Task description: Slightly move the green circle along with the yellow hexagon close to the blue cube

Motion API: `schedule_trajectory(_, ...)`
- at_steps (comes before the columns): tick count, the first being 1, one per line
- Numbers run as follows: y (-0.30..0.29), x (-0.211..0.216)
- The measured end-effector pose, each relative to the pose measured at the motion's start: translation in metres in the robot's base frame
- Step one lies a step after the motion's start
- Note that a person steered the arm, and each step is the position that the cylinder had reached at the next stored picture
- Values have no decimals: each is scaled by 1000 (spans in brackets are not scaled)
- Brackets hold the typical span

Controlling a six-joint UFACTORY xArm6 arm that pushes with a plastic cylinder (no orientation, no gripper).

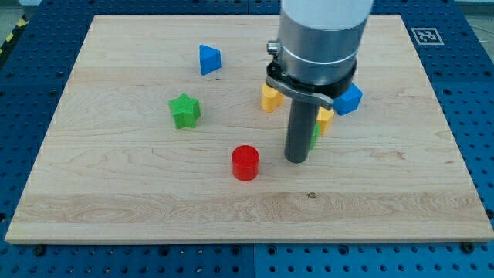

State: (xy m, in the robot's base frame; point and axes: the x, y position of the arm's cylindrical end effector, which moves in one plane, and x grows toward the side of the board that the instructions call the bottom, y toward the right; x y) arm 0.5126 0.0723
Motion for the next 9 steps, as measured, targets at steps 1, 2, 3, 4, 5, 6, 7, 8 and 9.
schedule_trajectory(1, 28, 10)
schedule_trajectory(2, 43, 19)
schedule_trajectory(3, 40, 31)
schedule_trajectory(4, 25, 31)
schedule_trajectory(5, 16, 29)
schedule_trajectory(6, 8, 25)
schedule_trajectory(7, -1, 20)
schedule_trajectory(8, -9, 16)
schedule_trajectory(9, -9, 7)
